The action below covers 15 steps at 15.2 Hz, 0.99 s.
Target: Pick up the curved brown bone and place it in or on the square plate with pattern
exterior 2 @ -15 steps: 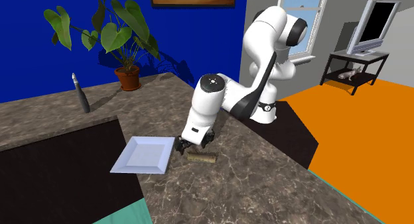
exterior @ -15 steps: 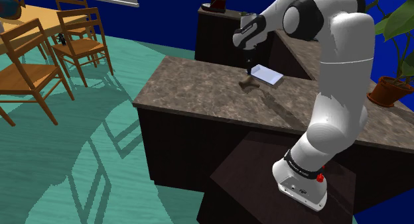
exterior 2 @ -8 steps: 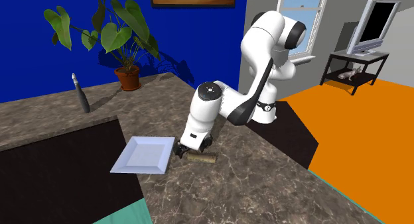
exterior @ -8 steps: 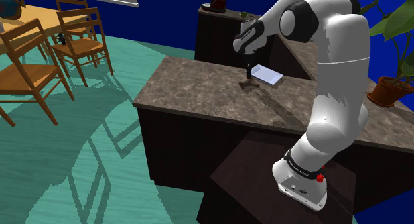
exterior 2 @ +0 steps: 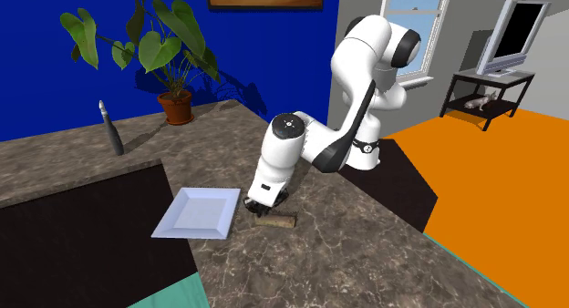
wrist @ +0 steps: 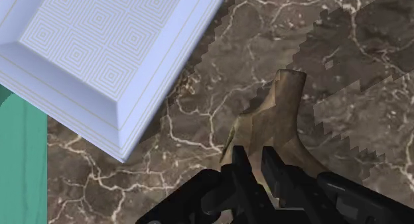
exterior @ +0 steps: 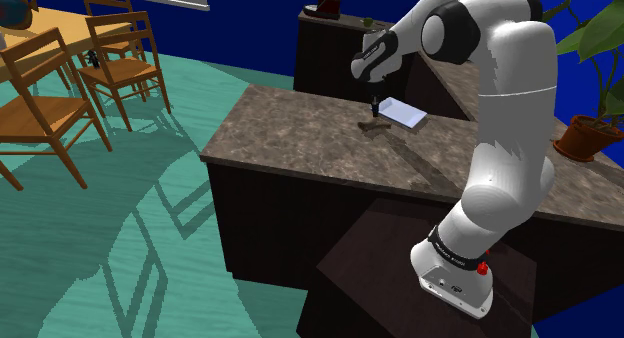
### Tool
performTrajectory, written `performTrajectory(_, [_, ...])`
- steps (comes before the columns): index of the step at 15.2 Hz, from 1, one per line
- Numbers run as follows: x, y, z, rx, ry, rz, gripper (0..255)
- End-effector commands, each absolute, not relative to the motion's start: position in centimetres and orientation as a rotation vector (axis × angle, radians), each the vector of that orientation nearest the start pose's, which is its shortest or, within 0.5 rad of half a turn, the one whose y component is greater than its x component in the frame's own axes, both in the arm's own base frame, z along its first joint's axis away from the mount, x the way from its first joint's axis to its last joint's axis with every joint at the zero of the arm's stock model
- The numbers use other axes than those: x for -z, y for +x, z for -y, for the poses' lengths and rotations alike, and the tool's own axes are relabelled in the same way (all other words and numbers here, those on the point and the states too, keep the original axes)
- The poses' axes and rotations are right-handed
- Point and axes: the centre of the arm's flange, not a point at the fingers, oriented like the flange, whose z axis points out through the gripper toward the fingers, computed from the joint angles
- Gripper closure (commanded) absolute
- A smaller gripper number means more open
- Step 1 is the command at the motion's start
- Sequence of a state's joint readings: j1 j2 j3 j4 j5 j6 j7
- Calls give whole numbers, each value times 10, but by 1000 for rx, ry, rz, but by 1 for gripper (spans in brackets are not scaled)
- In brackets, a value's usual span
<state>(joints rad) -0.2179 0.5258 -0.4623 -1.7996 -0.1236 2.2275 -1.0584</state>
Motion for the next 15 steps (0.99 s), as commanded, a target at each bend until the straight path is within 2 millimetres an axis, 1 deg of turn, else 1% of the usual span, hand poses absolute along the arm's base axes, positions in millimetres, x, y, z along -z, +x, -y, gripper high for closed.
performTrajectory(1, [-279, 515, 392, -462, -3174, 821, 255])
performTrajectory(7, [-279, 515, 392, -462, -3174, 821, 255])
performTrajectory(8, [-279, 515, 392, -462, -3174, 821, 0])
performTrajectory(11, [-286, 486, 394, -534, -3186, 593, 0])
performTrajectory(12, [-286, 485, 394, -537, -3186, 582, 0])
performTrajectory(15, [-272, 480, 397, -537, -3186, 582, 0])
